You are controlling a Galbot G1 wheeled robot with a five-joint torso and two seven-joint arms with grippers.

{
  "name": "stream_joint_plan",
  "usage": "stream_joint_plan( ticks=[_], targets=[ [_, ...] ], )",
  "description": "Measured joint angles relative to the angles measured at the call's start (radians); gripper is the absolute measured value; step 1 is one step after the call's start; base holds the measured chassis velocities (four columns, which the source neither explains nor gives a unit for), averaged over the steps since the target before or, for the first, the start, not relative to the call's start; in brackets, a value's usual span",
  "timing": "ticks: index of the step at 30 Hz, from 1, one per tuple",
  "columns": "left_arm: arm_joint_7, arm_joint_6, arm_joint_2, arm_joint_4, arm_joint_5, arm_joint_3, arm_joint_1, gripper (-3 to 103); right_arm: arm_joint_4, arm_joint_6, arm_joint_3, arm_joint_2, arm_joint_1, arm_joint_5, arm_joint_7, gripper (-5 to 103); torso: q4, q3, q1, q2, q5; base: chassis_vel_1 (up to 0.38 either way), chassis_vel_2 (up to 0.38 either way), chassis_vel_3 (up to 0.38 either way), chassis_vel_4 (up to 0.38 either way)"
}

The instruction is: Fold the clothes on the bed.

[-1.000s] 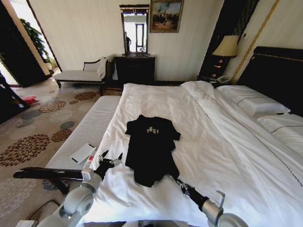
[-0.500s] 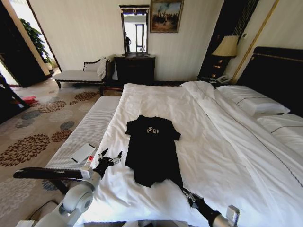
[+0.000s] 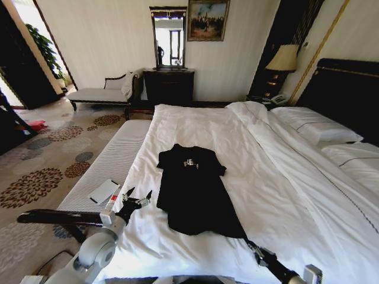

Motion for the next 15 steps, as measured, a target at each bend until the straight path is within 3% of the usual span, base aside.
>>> stream_joint_plan(
  ticks=[7,15],
  targets=[
    [0.012,0.038,0.050,-0.024,0.035,0.005,0.042,100,-0.034,0.000,-0.015,-0.003,0.043,0.004,0.011,0,0.0000,0.000,0.000,0.000,0.0001,0.000,0.000,0.000,0.000],
    [0.043,0.071,0.124,-0.056,-0.010,0.014,0.168,100,-0.035,-0.003,-0.048,-0.002,0.058,-0.012,0.017,0,-0.0001,0.000,0.000,0.000,0.0000,0.000,0.000,0.000,0.000]
  ],
)
